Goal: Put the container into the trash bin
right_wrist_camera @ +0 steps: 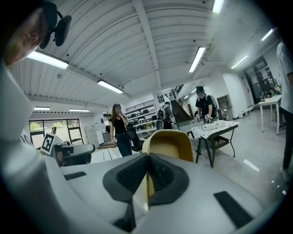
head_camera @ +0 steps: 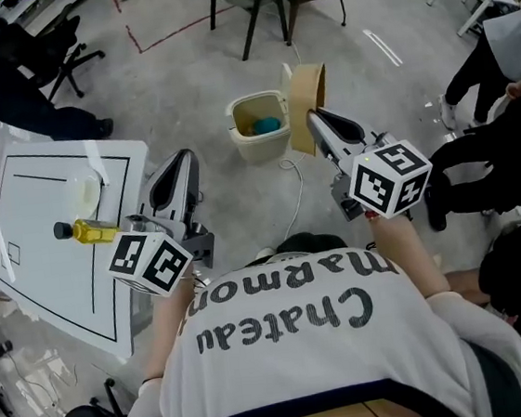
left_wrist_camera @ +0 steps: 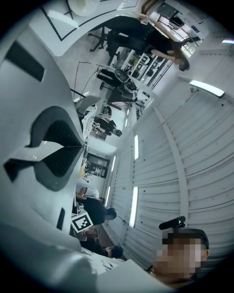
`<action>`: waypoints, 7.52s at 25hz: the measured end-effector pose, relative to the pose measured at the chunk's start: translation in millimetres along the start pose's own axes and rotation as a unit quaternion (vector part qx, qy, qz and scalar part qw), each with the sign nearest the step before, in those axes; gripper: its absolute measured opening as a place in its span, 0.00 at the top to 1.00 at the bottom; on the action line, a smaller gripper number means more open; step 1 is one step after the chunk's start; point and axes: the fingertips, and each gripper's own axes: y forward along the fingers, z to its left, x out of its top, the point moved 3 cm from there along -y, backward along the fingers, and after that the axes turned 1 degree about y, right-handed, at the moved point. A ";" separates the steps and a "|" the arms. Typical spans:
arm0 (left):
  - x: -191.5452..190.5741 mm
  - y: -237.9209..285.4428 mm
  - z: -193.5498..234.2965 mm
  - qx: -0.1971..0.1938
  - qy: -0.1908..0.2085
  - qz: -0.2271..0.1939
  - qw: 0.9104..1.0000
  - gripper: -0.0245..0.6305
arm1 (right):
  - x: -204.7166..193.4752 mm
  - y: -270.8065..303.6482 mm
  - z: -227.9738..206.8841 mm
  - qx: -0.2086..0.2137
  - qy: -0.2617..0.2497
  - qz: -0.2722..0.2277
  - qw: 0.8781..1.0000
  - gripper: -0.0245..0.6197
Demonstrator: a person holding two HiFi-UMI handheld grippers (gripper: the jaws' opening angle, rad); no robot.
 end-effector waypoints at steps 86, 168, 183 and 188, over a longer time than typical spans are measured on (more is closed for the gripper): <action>-409.6 244.1 339.9 0.133 -0.208 0.305 0.920 0.93 | -504.8 455.3 -255.4 0.105 -0.152 0.575 0.797 0.91; 88.6 308.7 172.6 0.121 0.051 -0.052 0.990 0.93 | 187.1 343.7 -164.0 0.118 0.041 -0.034 0.992 0.91; 93.7 300.4 182.7 0.121 0.048 -0.060 0.990 0.93 | 176.5 354.6 -161.1 0.106 0.027 -0.014 0.994 0.91; 94.1 297.5 191.0 0.124 0.043 -0.063 0.989 0.93 | 171.9 357.0 -162.1 0.098 0.026 -0.008 0.995 0.91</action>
